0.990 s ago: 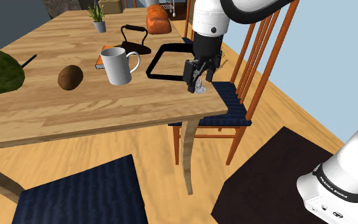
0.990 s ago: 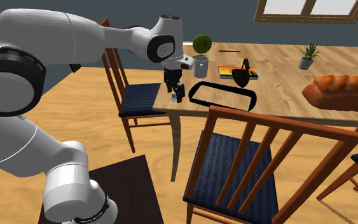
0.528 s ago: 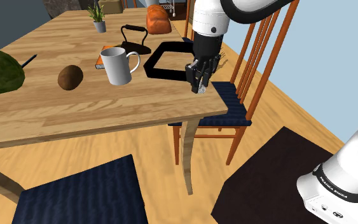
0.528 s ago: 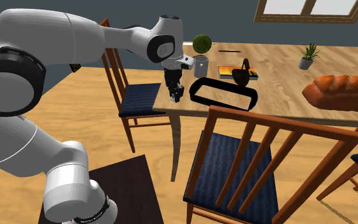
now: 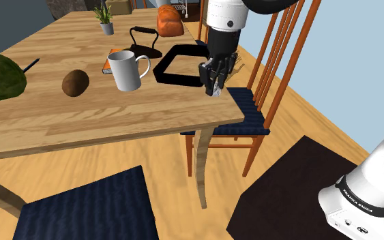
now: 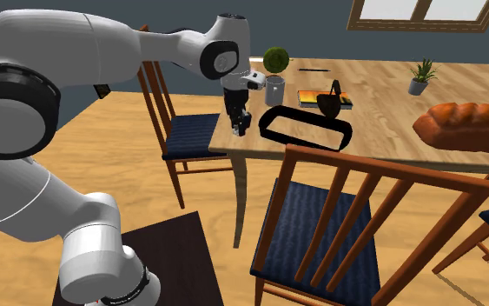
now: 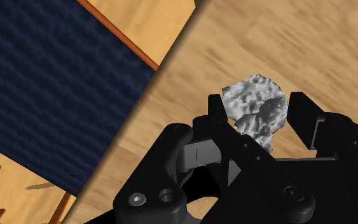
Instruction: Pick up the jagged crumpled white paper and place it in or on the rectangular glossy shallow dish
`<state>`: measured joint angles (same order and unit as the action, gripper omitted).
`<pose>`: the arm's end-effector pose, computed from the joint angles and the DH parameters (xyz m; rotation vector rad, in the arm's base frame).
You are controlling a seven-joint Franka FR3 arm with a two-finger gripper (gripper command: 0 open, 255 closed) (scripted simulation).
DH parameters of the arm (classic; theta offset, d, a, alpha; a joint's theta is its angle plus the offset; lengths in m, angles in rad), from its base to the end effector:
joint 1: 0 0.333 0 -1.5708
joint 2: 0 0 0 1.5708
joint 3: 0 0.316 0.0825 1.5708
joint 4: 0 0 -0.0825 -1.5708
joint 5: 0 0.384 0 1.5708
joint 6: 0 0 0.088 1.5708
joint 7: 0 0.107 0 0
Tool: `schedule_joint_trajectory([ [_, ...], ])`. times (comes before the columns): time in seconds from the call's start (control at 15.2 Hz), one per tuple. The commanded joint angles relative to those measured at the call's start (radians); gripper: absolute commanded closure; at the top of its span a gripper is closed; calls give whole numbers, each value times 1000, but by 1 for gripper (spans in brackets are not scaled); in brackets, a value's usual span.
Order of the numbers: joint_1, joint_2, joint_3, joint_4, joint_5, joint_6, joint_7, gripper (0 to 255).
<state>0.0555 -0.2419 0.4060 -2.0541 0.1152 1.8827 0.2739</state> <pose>0.4346 0.2415 0.5367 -3.0989 -0.2281 -0.0682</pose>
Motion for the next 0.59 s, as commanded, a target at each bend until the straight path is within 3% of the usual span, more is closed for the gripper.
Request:
schedule_joint_trajectory([
  [0.0, -1, -1, -2, 26, -1, -27, 0, 255],
  [0.53, -5, 3, -7, 137, -6, -135, 4, 255],
])
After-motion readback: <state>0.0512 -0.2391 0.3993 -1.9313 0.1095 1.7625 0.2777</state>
